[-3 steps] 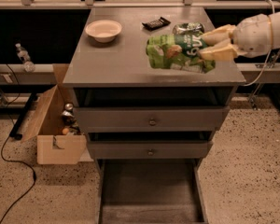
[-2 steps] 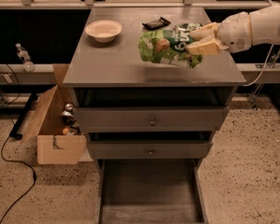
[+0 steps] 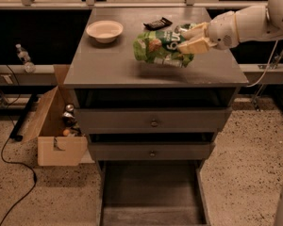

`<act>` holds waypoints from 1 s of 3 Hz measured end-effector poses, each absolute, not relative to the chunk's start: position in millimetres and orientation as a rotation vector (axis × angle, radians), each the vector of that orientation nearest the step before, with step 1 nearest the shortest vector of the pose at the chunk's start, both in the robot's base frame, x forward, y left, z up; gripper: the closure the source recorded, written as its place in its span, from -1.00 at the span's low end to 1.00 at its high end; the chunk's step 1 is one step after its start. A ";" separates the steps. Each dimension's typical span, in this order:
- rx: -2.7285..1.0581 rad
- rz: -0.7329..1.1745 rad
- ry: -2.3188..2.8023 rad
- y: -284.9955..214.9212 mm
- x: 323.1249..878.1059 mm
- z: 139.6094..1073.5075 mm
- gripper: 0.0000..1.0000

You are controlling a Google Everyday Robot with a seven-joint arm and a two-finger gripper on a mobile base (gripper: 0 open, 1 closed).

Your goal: Pick green rice chip bag from bottom drawer and place on counter

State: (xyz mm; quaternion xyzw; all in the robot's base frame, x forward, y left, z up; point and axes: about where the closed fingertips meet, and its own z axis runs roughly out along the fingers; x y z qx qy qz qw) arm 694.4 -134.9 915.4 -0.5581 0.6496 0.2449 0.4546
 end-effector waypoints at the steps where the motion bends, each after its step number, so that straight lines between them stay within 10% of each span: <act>1: -1.368 0.613 1.622 -132.8 700.0 912.1 -0.44; 3: -1.290 0.489 1.615 -177.7 687.6 946.4 -1.00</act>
Offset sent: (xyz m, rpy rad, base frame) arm 0.0073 -0.0178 0.0066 0.0003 0.0080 -0.0538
